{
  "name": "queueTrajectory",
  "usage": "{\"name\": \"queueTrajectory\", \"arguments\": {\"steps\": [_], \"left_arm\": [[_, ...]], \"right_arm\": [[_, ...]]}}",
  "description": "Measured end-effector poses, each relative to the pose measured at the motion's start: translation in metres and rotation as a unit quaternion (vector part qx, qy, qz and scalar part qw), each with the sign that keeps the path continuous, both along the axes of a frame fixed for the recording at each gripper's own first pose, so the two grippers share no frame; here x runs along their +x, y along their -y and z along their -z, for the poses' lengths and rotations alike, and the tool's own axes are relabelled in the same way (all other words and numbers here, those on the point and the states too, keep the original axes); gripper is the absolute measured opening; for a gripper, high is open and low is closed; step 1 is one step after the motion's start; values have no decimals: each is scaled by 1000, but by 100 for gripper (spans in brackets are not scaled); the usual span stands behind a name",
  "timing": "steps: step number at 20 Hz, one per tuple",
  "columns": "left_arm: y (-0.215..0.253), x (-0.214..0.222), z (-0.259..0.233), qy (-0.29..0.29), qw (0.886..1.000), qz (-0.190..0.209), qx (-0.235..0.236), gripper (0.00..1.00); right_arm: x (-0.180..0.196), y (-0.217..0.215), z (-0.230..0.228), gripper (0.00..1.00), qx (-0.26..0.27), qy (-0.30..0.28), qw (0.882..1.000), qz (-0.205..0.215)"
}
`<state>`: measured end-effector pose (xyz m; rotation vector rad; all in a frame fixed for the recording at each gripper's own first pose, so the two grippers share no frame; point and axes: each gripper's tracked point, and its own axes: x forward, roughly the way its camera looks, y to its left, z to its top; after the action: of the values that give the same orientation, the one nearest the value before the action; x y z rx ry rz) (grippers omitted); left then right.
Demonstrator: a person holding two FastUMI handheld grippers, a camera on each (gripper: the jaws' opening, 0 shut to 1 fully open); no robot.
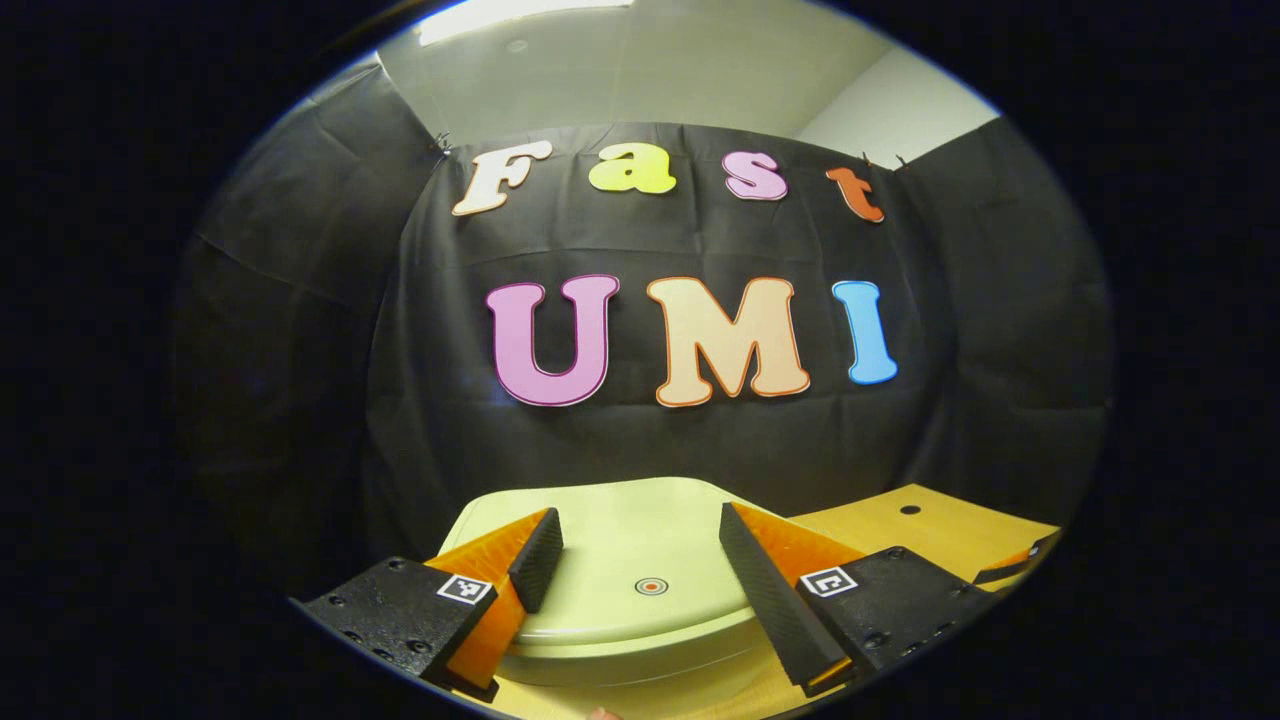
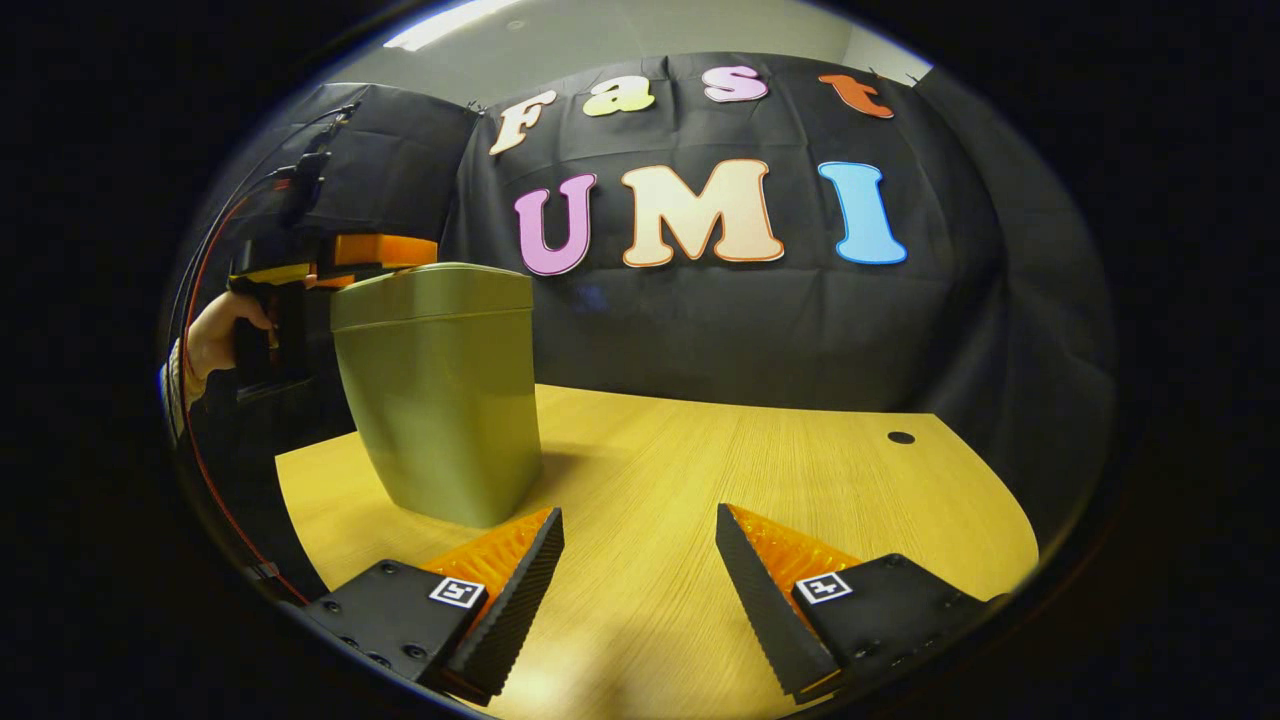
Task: Press the lid of the desktop garbage bin to open it, pick up the crumpled paper on the desktop and throw it into the bin, then pick up the pop can on the desktop and drop it into the bin, and finally close the garbage bin lid.
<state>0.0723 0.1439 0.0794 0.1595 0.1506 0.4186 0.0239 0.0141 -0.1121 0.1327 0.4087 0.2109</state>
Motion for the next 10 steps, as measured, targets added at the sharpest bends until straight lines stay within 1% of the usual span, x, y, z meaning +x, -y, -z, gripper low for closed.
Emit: {"name": "queueTrajectory", "arguments": {"steps": [1, 2, 3, 4, 6, 8, 10], "left_arm": [[3, 2, -7, 8, 1000, 7, -5, 96], [6, 4, -18, 17, 1000, 12, -3, 100], [12, 4, -29, 24, 999, 22, 3, 96], [24, 6, -36, 28, 999, 39, 6, 99], [56, 5, -42, 30, 996, 83, 9, 93], [91, 4, -38, 31, 991, 132, 7, 93], [121, -1, -19, 19, 985, 174, 7, 92]], "right_arm": [[1, 1, 0, 96, 0, -1, 1000, 2], [1, 1, 0, 96, -1, 0, 1000, 4], [2, 2, 0, 96, 0, 0, 1000, 4], [1, 2, -1, 96, 1, 2, 1000, 5], [1, 2, -4, 96, 4, 6, 1000, 8], [3, 5, -5, 96, 5, 9, 1000, 15], [2, 6, -7, 96, 3, 12, 1000, 18]]}}
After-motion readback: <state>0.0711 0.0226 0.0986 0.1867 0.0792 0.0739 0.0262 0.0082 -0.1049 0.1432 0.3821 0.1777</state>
